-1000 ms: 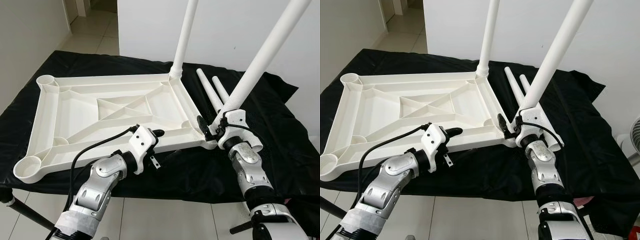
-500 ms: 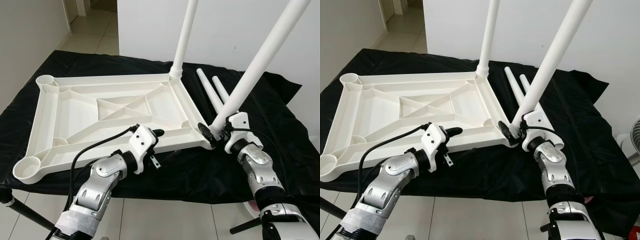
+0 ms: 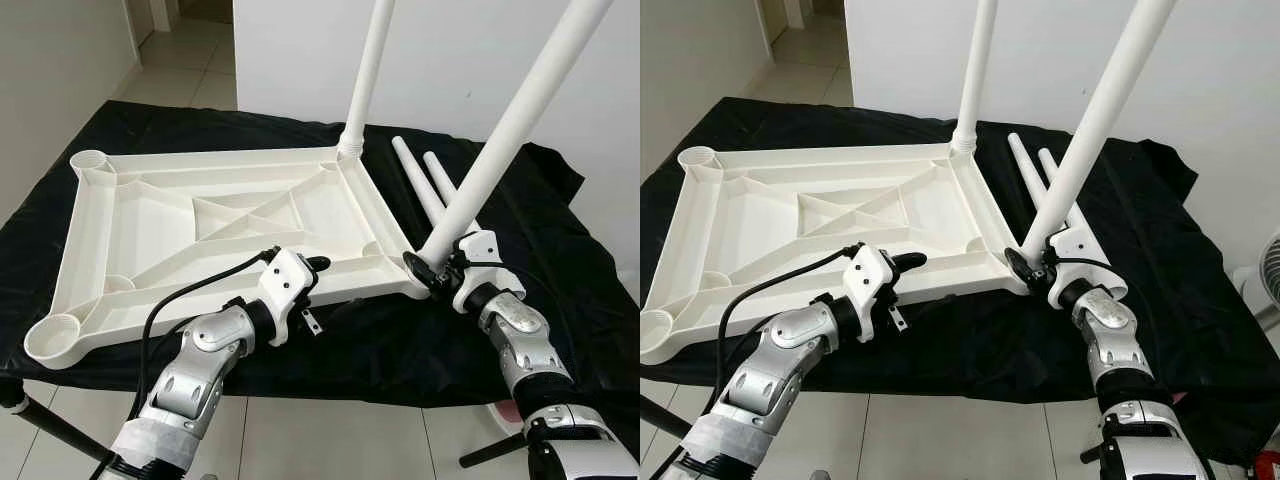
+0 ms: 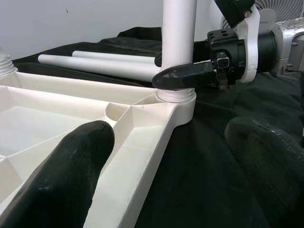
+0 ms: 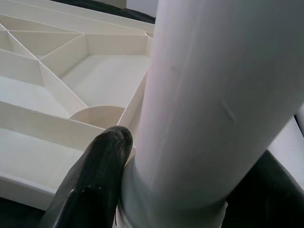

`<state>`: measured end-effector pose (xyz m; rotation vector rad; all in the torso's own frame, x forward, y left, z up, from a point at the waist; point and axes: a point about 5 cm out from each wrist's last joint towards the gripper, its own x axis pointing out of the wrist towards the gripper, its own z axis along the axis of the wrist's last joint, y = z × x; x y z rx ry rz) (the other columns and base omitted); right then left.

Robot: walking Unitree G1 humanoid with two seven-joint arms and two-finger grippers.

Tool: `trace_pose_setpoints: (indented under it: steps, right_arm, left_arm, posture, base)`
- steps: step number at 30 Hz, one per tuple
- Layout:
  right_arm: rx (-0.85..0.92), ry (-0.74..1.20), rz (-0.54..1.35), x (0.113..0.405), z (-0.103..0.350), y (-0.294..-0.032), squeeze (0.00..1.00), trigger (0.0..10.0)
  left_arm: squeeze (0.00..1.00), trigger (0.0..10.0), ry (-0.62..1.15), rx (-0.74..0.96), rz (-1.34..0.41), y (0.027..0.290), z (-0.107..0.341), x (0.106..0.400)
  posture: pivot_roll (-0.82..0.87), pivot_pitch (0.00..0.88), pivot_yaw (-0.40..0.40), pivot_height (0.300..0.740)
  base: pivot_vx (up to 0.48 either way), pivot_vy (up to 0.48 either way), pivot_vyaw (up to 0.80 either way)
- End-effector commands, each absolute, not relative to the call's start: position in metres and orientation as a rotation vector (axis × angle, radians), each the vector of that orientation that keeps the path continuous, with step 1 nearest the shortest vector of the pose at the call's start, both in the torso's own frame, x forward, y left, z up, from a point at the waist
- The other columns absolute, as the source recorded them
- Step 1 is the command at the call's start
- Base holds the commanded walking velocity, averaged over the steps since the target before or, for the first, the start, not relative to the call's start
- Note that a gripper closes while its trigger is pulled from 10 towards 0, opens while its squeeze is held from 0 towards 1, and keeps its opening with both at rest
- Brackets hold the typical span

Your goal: Building children table

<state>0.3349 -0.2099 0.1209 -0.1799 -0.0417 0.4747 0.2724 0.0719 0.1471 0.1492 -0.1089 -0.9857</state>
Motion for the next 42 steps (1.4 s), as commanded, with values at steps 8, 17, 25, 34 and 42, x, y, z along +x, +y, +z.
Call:
trace_pose_setpoints:
  steps: [8, 17, 25, 34, 42]
  right_arm:
    - [-0.146, -0.006, 0.404, 0.335, 0.112, -0.205, 0.00, 10.0]
    - [-0.119, -0.017, 0.238, 0.337, 0.111, -0.194, 0.00, 10.0]
    - [-0.015, -0.028, 0.038, 0.329, 0.114, -0.156, 0.00, 10.0]
    - [0.044, 0.010, 0.048, 0.306, 0.113, -0.114, 0.00, 10.0]
    - [0.028, 0.015, 0.016, 0.302, 0.116, -0.114, 0.00, 10.0]
  left_arm:
    - [0.00, 10.0, -0.113, 0.145, -0.971, 0.071, 0.148, 0.273]
    - [0.00, 10.0, -0.114, 0.143, -0.977, 0.069, 0.148, 0.272]
    - [0.00, 10.0, -0.116, 0.145, -0.991, 0.066, 0.148, 0.272]
    - [0.00, 10.0, -0.119, 0.152, -1.002, 0.066, 0.150, 0.274]
    - [0.00, 10.0, -0.118, 0.155, -1.003, 0.066, 0.149, 0.274]
  posture:
    - [0.05, 0.007, -0.080, 0.740]
    - [0.05, 0.002, -0.082, 0.740]
    - [0.05, 0.000, -0.076, 0.740]
    - [0.05, 0.000, -0.071, 0.740]
    - [0.04, 0.000, -0.069, 0.740]
  base:
    - [0.000, 0.000, 0.00]
    - [0.000, 0.000, 0.00]
    - [0.000, 0.000, 0.00]
    - [0.000, 0.000, 0.00]
    - [0.000, 0.000, 0.00]
